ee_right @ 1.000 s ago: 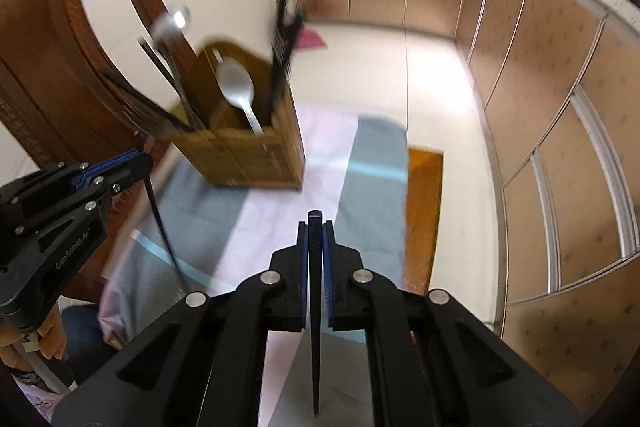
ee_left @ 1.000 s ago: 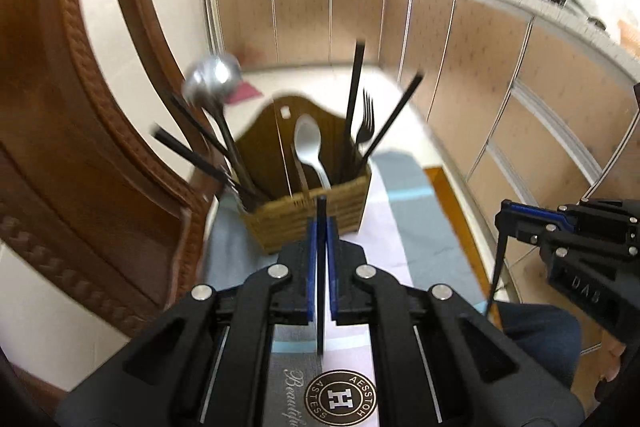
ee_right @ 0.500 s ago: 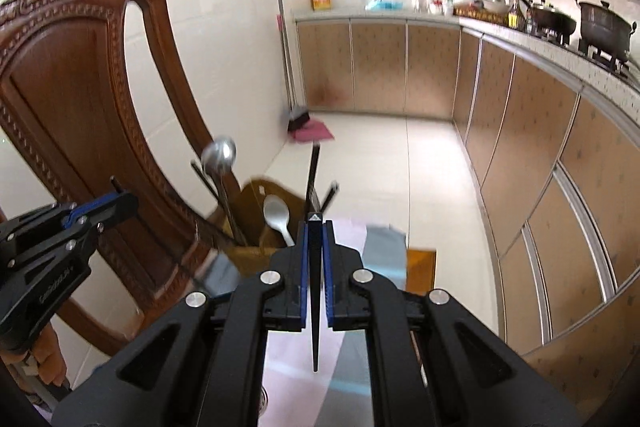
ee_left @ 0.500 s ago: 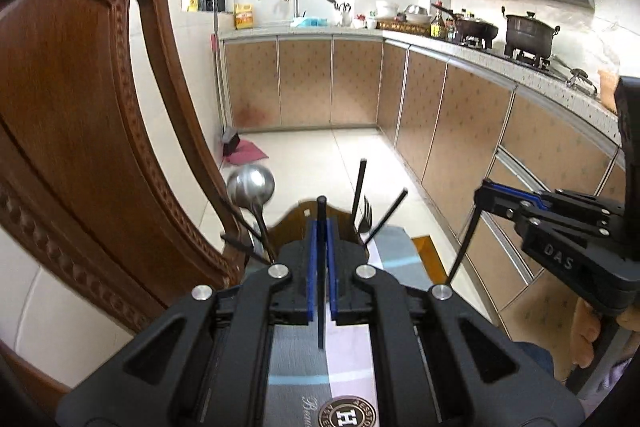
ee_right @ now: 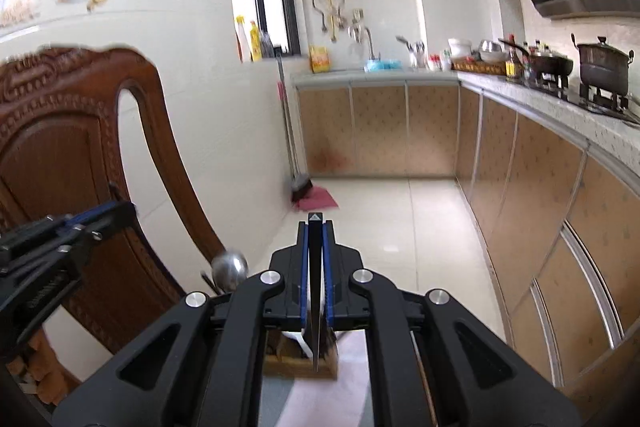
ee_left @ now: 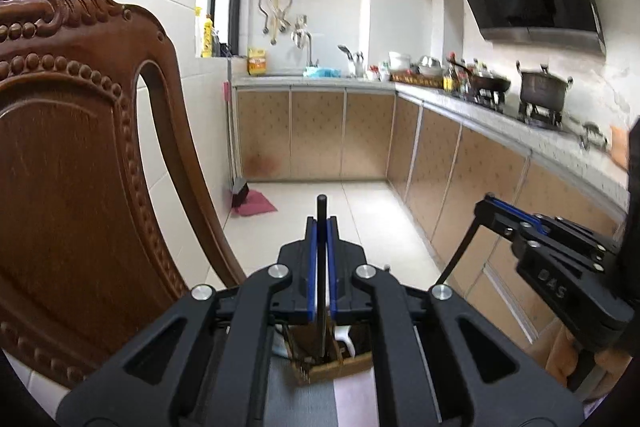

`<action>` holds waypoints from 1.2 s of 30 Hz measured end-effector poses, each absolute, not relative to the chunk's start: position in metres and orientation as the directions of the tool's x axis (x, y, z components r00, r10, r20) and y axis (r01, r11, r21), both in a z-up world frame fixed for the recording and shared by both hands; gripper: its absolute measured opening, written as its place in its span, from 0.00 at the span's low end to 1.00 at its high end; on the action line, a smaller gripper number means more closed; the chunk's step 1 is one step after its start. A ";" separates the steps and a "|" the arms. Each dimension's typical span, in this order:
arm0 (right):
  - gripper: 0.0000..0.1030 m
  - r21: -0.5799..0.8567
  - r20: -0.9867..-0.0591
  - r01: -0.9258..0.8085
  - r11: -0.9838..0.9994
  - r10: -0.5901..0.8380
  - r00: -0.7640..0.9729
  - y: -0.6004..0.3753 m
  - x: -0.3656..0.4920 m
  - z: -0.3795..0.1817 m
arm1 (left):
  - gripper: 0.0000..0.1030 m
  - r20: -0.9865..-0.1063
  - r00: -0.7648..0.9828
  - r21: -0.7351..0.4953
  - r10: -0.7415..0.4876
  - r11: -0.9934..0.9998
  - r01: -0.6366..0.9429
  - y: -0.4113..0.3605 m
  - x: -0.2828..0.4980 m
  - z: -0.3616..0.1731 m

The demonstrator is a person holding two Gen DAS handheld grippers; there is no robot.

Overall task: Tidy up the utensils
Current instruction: 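Lift both chopsticks and lower them into the wooden caddy with both tools, then open both tools to release the chopsticks and pull back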

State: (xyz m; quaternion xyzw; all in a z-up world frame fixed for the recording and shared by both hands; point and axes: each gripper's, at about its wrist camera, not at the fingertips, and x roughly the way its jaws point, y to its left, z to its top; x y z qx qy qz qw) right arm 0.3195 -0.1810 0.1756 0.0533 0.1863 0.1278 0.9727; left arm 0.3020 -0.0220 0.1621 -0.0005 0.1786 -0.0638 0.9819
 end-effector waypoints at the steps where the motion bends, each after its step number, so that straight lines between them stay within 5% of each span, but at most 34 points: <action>1: 0.07 0.152 -0.331 -0.229 0.961 0.268 0.905 -0.181 0.320 0.179 | 0.04 -0.335 0.934 -0.023 -0.121 0.992 0.120 -0.022 0.303 0.162; 4: 0.07 0.160 -0.292 -0.248 0.955 0.286 0.913 -0.175 0.327 0.178 | 0.04 -0.312 0.941 -0.029 -0.132 0.991 0.129 -0.024 0.316 0.150; 27: 0.07 0.146 -0.504 -0.244 0.959 0.284 0.815 -0.137 0.388 0.039 | 0.07 -0.510 0.851 -0.064 -0.124 0.992 0.106 -0.024 0.385 0.015; 28: 0.13 0.145 -0.513 -0.244 0.959 0.283 0.810 -0.138 0.386 0.037 | 0.11 -0.509 0.852 -0.062 -0.120 0.993 0.103 -0.022 0.382 0.013; 30: 0.36 0.147 -0.504 -0.245 0.958 0.286 0.815 -0.142 0.378 0.039 | 0.38 -0.504 0.856 -0.062 -0.112 0.994 0.094 -0.018 0.372 0.015; 31: 0.51 0.146 -0.493 -0.243 0.959 0.283 0.823 -0.144 0.372 0.041 | 0.42 -0.495 0.862 -0.064 -0.110 0.994 0.090 -0.015 0.366 0.017; 34: 0.61 0.154 -0.455 -0.248 0.956 0.291 0.841 -0.156 0.346 0.054 | 0.52 -0.463 0.882 -0.048 -0.084 0.996 0.070 -0.007 0.331 0.027; 36: 0.70 0.179 -0.427 -0.249 0.952 0.303 0.852 -0.172 0.322 0.066 | 0.69 -0.434 0.899 -0.035 -0.060 0.998 0.049 -0.006 0.305 0.034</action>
